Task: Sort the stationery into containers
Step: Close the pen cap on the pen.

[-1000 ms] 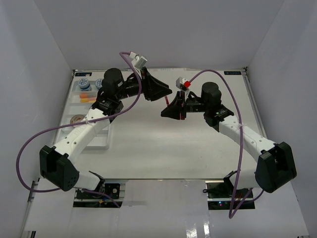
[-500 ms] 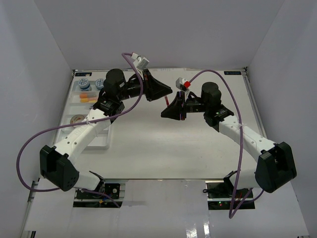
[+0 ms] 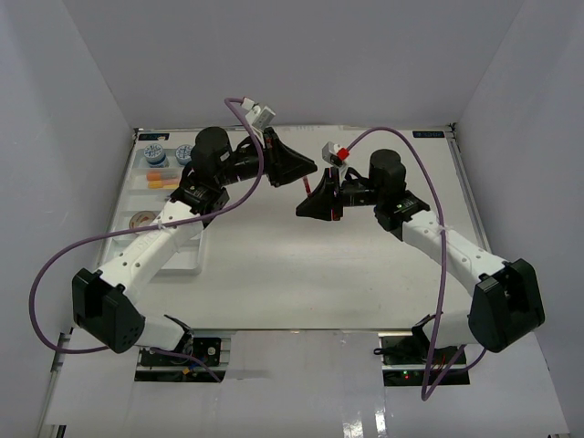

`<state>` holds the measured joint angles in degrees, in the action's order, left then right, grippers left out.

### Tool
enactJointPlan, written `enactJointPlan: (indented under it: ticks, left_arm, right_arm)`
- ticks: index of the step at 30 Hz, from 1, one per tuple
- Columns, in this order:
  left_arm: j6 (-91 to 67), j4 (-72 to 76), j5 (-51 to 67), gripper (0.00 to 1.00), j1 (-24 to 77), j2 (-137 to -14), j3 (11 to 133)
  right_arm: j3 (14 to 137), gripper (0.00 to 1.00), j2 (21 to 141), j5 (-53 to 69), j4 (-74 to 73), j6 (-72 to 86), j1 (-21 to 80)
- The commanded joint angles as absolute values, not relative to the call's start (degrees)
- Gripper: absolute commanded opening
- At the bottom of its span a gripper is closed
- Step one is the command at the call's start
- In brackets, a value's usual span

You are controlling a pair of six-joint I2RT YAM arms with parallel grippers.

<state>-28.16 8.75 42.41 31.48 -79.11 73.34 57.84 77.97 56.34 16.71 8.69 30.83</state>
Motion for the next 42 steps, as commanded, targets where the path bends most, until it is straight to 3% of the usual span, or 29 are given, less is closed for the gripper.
enactJointPlan:
  ticks: [1, 35, 42]
  left_arm:
    - [-26.20, 2.55, 44.83, 0.15, 34.10, -78.05, 72.25]
    - [-23.29, -4.04, 44.47, 0.08, 36.91, -78.93, 67.85]
    - [-23.12, -4.05, 38.86, 0.02, 36.91, -77.61, 69.34]
  right_arm:
    - [62.66, 0.08, 77.96, 55.55, 21.36, 9.67, 30.50]
    - [68.47, 0.08, 77.96, 56.51, 25.40, 11.95, 28.74]
    - [64.87, 0.10, 77.70, 57.04, 24.96, 11.87, 28.74]
